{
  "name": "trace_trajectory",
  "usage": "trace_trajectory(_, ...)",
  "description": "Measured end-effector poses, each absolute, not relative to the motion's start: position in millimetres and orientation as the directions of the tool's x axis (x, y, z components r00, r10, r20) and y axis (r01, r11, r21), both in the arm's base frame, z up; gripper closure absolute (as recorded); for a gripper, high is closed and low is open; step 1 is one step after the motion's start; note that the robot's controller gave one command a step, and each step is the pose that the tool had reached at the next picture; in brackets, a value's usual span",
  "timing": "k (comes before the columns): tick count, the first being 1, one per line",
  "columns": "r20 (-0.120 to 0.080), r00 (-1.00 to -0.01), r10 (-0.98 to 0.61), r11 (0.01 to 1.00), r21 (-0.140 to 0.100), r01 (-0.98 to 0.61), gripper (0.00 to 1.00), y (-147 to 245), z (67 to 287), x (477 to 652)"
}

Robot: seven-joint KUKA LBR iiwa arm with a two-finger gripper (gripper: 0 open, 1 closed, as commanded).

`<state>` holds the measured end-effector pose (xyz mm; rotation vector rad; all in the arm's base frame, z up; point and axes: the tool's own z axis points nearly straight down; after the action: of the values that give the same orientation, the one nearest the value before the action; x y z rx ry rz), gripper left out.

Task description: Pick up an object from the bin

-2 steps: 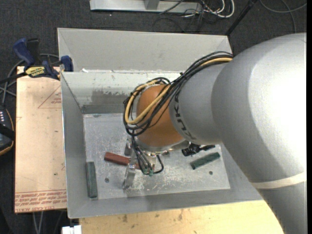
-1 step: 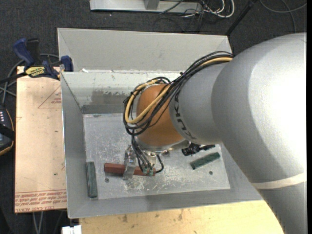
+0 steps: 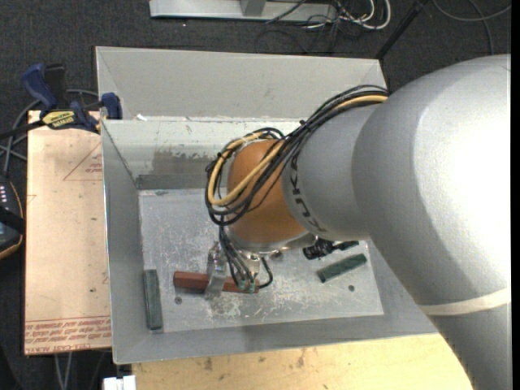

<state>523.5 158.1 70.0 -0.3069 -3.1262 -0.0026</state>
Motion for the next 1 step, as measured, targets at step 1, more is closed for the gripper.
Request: trace_trajectory(1, -0.004, -0.981, 0.195, 0.981, 0.004, 0.195, 1.00, 158.4, 110.9, 524.7)
